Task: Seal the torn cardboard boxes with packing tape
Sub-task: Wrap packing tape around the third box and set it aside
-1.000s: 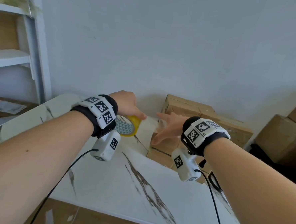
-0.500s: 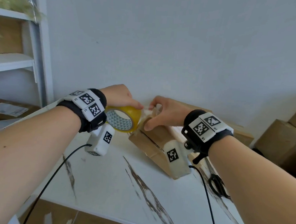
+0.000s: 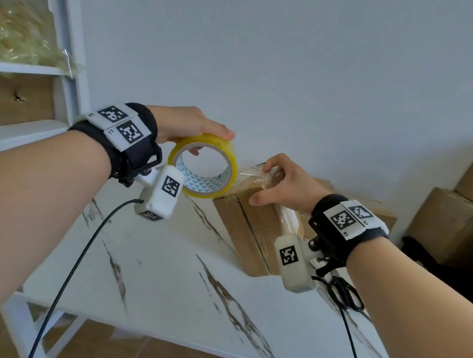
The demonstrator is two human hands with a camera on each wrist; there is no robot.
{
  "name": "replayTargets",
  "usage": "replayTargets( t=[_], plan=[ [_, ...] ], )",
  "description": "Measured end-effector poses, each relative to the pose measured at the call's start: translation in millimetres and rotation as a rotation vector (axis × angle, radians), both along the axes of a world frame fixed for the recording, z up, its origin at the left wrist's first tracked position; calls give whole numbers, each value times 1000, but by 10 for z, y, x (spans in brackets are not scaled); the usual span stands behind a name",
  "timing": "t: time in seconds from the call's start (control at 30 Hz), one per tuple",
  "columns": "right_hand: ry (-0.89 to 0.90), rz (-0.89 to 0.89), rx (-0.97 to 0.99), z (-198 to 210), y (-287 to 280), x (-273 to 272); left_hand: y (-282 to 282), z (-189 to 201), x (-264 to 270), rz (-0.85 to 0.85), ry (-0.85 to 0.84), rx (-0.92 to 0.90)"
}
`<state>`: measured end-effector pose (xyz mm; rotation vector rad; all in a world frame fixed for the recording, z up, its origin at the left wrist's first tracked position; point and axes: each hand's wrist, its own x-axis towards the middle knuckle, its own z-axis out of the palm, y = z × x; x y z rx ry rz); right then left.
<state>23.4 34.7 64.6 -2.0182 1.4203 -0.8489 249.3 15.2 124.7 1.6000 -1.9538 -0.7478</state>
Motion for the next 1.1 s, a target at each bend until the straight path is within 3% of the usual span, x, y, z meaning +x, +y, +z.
replayTargets(
  t=[0.27, 0.33, 0.43, 0.47, 0.87, 0.93, 1.1],
  plan=[
    [-181, 26, 71, -102, 71, -436, -11, 46, -345, -159, 131, 134],
    [-192, 42, 78, -117, 78, -538, -10, 126, -436, -143, -10, 92],
    [-182, 41, 85, -152, 75, -693, -76, 182, -460, -38, -414, -35],
    [-177, 44, 91, -154, 75, -733, -91, 163, -458, -11, -464, -49],
    [-278, 56, 236, -276, 142, -1129, -125, -272, -961, -92, -361, 100],
    [-180, 0, 229, -225, 150, -1139, -94, -317, -1015, -70, -357, 95],
    [324, -78, 60, -41, 219, -967, -40, -396, -1097, -117, -426, 59]
  ],
)
